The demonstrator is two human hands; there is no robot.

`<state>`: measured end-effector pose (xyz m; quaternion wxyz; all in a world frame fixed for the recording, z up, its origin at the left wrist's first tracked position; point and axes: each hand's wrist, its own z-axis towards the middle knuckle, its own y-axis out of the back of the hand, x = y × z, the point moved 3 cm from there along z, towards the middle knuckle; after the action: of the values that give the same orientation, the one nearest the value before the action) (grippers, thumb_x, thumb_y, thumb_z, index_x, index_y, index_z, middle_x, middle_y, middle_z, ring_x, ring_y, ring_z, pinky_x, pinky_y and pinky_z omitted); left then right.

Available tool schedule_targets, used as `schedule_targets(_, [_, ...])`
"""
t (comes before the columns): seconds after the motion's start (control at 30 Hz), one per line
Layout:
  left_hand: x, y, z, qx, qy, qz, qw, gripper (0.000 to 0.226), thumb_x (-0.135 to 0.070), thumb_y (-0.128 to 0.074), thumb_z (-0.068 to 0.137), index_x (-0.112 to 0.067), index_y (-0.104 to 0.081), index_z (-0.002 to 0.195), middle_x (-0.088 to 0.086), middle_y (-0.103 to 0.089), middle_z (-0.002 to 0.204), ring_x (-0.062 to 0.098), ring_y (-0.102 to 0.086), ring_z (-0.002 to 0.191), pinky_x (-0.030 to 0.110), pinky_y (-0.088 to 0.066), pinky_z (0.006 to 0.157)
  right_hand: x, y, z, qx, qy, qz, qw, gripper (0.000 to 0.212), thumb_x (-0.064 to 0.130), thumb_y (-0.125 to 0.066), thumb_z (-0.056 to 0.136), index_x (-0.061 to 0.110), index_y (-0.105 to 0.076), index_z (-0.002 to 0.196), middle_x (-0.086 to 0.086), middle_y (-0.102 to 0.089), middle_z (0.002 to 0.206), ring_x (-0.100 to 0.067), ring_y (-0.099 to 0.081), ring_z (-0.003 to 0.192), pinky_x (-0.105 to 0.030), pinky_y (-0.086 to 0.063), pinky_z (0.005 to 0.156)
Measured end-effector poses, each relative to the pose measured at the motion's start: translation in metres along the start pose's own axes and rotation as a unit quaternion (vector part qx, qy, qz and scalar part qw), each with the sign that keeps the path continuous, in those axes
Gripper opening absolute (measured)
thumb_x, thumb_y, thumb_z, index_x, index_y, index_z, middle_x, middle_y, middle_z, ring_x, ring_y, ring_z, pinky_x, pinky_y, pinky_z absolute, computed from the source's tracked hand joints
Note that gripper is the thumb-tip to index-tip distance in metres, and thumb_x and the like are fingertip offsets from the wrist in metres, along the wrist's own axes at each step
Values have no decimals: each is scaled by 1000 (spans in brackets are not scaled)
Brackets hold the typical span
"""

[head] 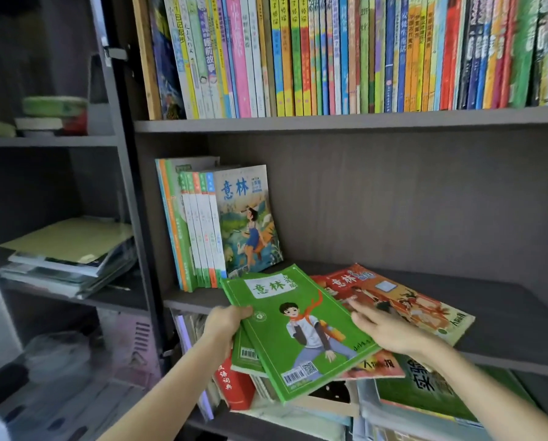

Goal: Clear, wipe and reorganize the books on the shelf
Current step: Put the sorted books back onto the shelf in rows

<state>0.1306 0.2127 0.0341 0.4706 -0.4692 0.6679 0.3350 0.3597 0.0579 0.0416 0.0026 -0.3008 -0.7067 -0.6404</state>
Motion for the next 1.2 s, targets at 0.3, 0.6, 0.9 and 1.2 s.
schedule_targets(0.3, [-112, -8, -35, -40, -162, 88, 982, 37, -14, -66, 87, 3, -53, 117, 8, -60, 107, 24, -56, 93, 27, -44, 81, -29, 4, -19, -68, -34, -97, 992, 86, 62, -55, 85, 37, -8, 152, 10, -2, 161, -15, -11, 147, -51, -8, 119])
schedule_targets(0.6, [-127, -15, -42, -54, -161, 51, 984, 14, 0, -55, 91, 8, -54, 103, 14, -59, 73, 19, -59, 39, 16, -41, 30, 10, -40, -55, -116, -63, 167, 977, 46, 41, -49, 97, 15, -47, 135, 2, -73, 101, -7, -67, 73, -18, -52, 63])
schedule_targets(0.9, [-138, 15, -42, -113, -195, 190, 956, 20, -13, -67, 85, 3, -60, 96, 17, -65, 99, 32, -63, 89, 34, -51, 73, 48, -24, -57, -31, -34, 354, 934, 16, -2, -49, 94, 2, -60, 84, -18, -66, 68, -21, -63, 45, -28, -50, 41])
schedule_targets(1.2, [-132, 32, -41, -131, -243, 253, 927, 23, -15, -70, 82, 8, -66, 85, 20, -67, 89, 30, -63, 76, 34, -52, 70, 1, 62, -60, -232, -21, 271, 934, 26, -2, -50, 90, 4, -56, 64, -9, -53, 38, -18, -47, 28, -18, -32, 31])
